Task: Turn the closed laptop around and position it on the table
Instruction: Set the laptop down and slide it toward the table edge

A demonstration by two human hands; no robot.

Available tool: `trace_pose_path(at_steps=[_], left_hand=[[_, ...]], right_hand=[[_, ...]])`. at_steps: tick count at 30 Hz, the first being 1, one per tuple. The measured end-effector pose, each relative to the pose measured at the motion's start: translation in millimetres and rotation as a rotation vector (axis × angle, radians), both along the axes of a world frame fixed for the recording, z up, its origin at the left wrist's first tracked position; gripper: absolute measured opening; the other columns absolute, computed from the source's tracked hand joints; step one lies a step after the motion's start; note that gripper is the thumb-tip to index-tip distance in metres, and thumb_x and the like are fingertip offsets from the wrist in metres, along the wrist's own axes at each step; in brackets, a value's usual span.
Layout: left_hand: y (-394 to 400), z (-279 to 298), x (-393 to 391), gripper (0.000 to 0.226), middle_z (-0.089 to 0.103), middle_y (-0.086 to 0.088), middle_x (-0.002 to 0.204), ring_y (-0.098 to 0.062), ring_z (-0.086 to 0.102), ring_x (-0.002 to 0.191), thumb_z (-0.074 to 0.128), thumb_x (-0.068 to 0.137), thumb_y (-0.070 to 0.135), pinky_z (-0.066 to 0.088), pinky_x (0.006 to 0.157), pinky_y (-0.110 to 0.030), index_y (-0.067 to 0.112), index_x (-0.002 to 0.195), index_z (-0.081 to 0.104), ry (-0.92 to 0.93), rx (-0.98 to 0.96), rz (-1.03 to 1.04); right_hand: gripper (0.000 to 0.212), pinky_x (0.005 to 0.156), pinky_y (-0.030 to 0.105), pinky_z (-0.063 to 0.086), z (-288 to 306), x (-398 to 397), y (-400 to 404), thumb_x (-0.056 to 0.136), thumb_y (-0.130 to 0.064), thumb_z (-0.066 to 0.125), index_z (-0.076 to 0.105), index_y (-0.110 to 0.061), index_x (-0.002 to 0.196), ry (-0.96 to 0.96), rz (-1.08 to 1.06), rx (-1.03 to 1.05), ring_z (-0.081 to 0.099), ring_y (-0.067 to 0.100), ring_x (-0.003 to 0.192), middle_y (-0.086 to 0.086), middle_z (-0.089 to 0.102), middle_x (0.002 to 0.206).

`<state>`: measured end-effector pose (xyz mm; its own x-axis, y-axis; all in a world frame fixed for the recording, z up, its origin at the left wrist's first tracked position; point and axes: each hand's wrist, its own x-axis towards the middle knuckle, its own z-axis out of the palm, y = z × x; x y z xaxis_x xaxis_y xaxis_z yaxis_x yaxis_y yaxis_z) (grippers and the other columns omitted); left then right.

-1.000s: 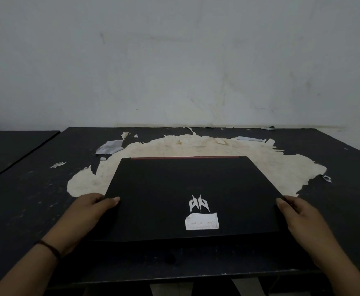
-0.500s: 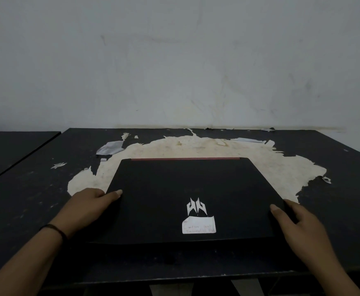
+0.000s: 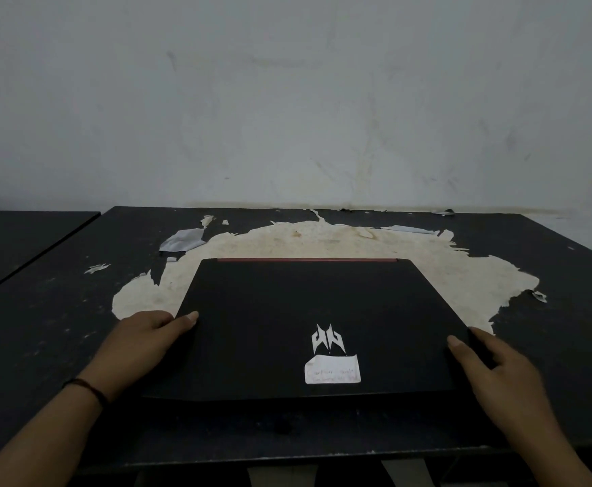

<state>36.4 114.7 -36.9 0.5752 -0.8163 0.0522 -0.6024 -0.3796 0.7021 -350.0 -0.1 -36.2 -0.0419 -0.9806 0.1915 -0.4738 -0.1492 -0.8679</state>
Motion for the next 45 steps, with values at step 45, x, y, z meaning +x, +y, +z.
trace_pose_path(at_steps=[45], left_hand=[[-61.4,3.4,33.3,0.023,0.07,-0.01,0.113,-0.027,0.062,0.104,0.057,0.087,0.019,0.043,0.093,-0.037,0.013,0.106,0.069,-0.281,-0.196,0.129]], right_hand=[[0.027,0.074,0.031,0.035,5.1,-3.8,-9.5,0.09,-0.026,0.054,0.073,-0.011,0.101,0.347,-0.065,-0.103,0.047,0.017,0.08,0.004,0.057,0.083]])
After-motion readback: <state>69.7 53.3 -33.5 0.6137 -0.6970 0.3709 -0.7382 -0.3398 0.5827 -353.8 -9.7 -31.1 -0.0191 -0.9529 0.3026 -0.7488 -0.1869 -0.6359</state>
